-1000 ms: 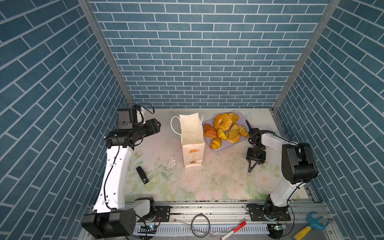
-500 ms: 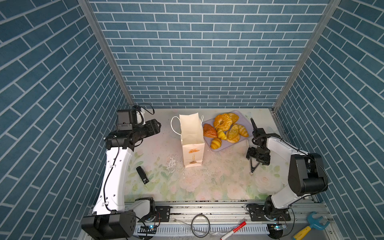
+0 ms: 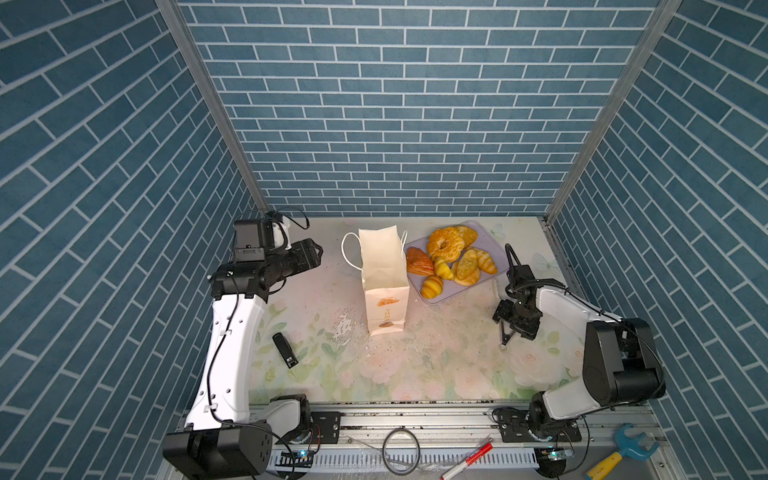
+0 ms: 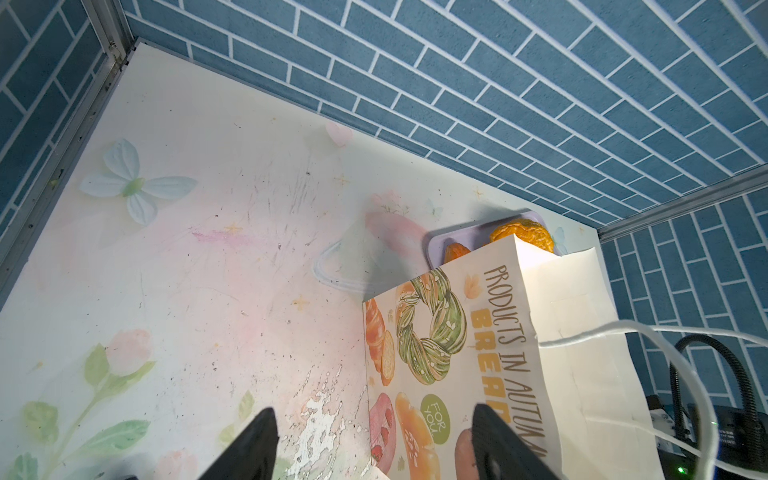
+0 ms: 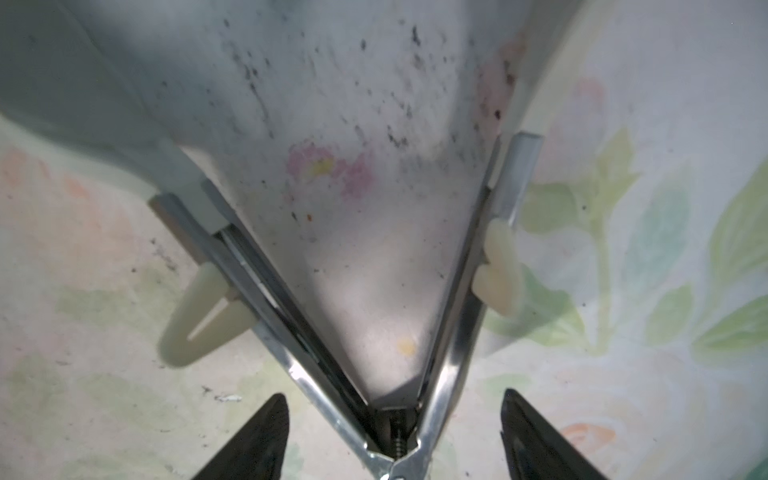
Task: Place the fake bread into the paper bag
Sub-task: 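Raise the held tongs with the right gripper toward the bread tray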
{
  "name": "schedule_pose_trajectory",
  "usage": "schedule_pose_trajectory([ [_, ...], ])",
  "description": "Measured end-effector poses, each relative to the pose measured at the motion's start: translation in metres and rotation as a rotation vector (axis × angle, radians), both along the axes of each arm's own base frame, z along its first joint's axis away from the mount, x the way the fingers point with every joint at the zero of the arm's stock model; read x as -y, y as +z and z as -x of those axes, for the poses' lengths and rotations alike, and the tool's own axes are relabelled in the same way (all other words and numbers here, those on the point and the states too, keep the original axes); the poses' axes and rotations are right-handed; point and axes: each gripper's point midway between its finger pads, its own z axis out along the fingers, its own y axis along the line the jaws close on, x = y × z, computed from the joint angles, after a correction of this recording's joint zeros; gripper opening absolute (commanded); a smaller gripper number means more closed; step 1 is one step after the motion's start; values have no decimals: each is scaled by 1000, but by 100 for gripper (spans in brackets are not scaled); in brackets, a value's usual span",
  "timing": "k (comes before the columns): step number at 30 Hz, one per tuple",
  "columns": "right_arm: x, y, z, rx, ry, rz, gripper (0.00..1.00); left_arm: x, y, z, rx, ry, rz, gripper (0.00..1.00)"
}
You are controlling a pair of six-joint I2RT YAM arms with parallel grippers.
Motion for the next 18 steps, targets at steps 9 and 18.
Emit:
schedule_pose_trajectory([
  [9,-2,-10,-10,17,30,2,75,0,0,0,0,1,-1,75],
  [18,1,-16,-8,-7,65,22,73,-1,-5,1,-11,4,-3,75],
])
